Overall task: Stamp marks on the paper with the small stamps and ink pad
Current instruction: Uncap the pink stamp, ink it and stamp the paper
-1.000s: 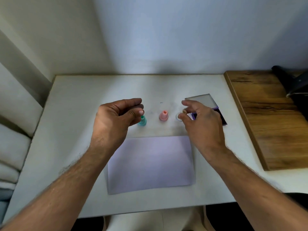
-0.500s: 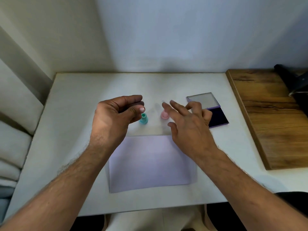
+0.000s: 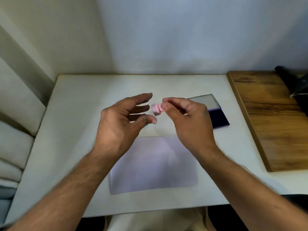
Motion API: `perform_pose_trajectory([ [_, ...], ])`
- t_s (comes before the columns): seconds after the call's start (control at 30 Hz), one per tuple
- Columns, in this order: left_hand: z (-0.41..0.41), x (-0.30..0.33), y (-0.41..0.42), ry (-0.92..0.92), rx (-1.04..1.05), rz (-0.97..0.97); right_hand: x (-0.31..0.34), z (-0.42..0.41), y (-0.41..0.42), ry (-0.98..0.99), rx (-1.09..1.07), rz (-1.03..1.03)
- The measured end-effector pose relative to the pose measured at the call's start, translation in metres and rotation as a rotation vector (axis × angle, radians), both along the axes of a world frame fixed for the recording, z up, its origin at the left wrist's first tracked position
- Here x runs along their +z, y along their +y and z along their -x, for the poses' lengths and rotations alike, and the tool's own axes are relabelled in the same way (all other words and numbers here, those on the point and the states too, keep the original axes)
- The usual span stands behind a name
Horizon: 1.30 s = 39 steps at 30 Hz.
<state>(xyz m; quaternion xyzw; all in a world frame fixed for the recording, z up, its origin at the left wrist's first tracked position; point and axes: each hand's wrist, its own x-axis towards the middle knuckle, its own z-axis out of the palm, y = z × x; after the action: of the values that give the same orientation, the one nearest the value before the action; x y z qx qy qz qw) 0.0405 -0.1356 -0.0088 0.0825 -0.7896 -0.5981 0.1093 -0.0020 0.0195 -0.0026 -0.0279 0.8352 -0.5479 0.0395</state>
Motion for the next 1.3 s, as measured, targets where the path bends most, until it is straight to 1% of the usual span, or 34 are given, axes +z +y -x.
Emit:
perform_pose_trajectory([
  [0.03, -0.001, 0.0, 0.001, 0.039, -0.027, 0.047, 0.003, -0.001, -0.001, -0.071, -0.016, 0.094],
  [0.07, -0.002, -0.001, 0.002, 0.076, -0.047, 0.093, 0.005, -0.001, -0.002, -0.127, -0.027, 0.142],
  [0.2, -0.002, -0.002, 0.0, 0.157, -0.04, 0.225, 0.0, 0.001, -0.004, -0.294, -0.084, 0.197],
  [0.27, -0.002, -0.001, 0.0, 0.157, -0.026, 0.233, 0.001, 0.001, -0.006, -0.356, -0.106, 0.253],
  [0.4, -0.002, -0.002, -0.001, 0.135, 0.001, 0.158, 0.001, 0.001, -0.008, -0.432, -0.087, 0.38],
  [0.57, -0.001, -0.002, -0.001, 0.028, 0.032, -0.044, 0.0, 0.001, -0.007, -0.445, -0.055, 0.477],
  [0.8, 0.001, 0.003, -0.006, -0.027, 0.025, -0.091, 0.0, 0.002, -0.007, -0.415, -0.017, 0.476],
  [0.9, 0.004, 0.004, -0.013, -0.054, 0.041, -0.109, -0.001, 0.003, -0.004, -0.427, -0.051, 0.495],
  [1.0, 0.008, 0.0, -0.024, -0.103, 0.069, -0.054, -0.002, 0.005, -0.003, -0.449, -0.085, 0.545],
  [1.1, 0.011, -0.005, -0.031, -0.178, 0.169, 0.012, -0.003, 0.006, -0.003, -0.453, -0.111, 0.567],
  [1.2, 0.012, -0.01, -0.035, -0.248, 0.24, 0.161, -0.003, 0.006, -0.003, -0.458, -0.117, 0.611],
  [1.3, 0.011, -0.02, -0.04, -0.33, 0.19, 0.335, -0.003, 0.005, -0.003, -0.467, -0.101, 0.663],
])
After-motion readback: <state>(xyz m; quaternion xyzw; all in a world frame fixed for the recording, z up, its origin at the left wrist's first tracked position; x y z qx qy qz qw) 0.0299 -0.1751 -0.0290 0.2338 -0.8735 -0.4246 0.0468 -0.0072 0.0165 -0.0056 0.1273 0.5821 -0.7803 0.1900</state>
